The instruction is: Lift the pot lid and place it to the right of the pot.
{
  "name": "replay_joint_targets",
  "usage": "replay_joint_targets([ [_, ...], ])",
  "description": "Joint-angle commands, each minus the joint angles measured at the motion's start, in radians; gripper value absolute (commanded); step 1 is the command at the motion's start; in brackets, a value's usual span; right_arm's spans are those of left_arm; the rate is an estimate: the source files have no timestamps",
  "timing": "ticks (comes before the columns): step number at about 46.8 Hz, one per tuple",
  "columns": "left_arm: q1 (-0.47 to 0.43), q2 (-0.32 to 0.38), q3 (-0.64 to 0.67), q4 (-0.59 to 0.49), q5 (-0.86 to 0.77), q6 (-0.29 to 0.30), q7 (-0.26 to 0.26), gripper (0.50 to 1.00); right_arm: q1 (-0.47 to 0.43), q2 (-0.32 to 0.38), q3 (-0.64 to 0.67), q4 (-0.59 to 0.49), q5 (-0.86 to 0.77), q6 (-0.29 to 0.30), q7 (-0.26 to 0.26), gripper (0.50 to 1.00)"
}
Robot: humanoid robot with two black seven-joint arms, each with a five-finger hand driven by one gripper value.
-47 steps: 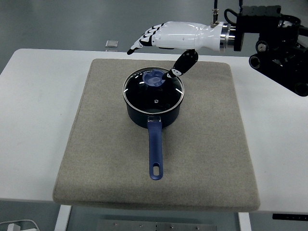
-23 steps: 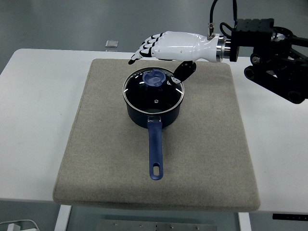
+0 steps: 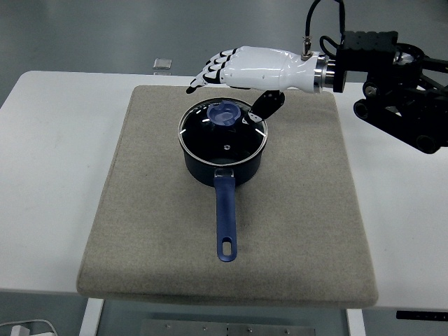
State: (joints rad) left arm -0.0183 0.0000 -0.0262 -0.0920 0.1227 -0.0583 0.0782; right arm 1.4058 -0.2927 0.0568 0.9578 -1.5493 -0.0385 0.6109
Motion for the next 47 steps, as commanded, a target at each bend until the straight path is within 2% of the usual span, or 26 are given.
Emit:
replay_joint_targets([
  [1,0.0,0.0,0.0,0.0,0.0,0.0,0.0,1.0,-0.01,0.001,0.0,-0.007,0.0,-0.021,0.0,0.909],
  [28,0.0,0.0,0.0,0.0,0.0,0.0,0.0,1.0,-0.042,0.03,-0.005,-0.037,-0.009,-0.064,0.0,0.909],
  [36,0.0,0.0,0.0,0.0,0.0,0.0,0.0,1.0,-0.051,0.033,-0.009,-0.06,-0.058,-0.119,0.0,0.909],
  [47,0.0,0.0,0.0,0.0,0.0,0.0,0.0,1.0,-0.051,0.052,-0.103,-0.09,-0.066,-0.224,0.0,0.909],
])
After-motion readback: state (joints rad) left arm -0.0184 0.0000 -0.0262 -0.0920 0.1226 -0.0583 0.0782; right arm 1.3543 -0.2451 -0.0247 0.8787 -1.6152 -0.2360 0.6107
